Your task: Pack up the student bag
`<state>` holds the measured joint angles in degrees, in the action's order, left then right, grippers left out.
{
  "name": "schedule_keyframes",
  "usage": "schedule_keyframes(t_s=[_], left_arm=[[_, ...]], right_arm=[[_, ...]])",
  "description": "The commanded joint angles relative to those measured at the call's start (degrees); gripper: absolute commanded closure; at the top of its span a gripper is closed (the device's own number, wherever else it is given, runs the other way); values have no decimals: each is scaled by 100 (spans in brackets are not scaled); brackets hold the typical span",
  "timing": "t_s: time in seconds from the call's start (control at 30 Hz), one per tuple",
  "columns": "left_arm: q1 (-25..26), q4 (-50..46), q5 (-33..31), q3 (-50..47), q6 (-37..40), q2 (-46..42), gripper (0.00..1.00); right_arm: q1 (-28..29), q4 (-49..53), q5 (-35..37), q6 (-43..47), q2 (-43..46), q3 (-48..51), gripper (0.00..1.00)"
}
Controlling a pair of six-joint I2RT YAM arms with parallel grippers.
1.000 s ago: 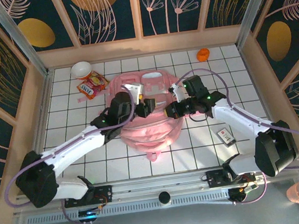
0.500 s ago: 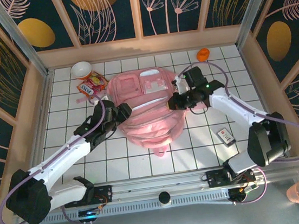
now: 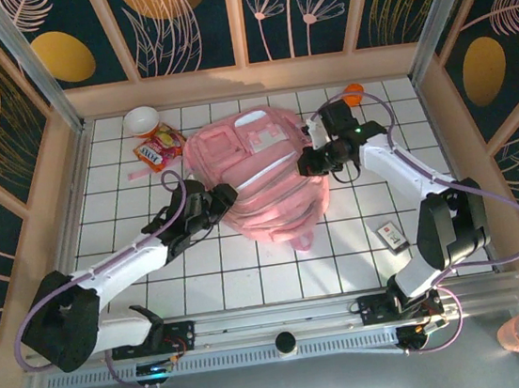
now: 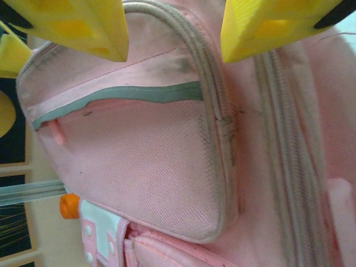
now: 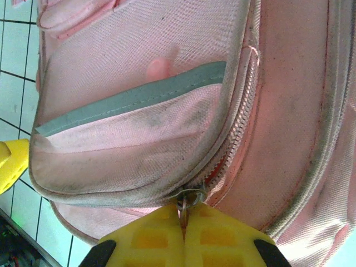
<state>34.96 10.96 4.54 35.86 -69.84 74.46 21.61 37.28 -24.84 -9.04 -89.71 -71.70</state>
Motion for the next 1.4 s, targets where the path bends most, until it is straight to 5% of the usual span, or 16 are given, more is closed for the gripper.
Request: schedule_keyframes(t_s=[0.0, 0.13, 0.47, 0.73, 1.07, 1.37], left_arm=[[-25, 604, 141, -134, -477, 107, 58], [-25, 639, 41, -143, -667, 156, 67], [-19, 314, -32, -139, -730, 322, 60], [-10, 568, 6, 60, -1170, 352, 100], [159, 441, -764, 468, -1615, -46, 100], [440, 662, -796, 884, -1632, 347, 100]], right_arm=[[144, 104, 36, 126, -65, -181, 100], [217, 155, 110, 149, -93, -212, 100], [234, 210, 173, 174, -31, -213, 100], [316, 228, 276, 141, -5, -233, 100], [1363, 189, 298, -652, -97, -441, 100], [2314, -1103, -221, -2119, -303, -360, 100]])
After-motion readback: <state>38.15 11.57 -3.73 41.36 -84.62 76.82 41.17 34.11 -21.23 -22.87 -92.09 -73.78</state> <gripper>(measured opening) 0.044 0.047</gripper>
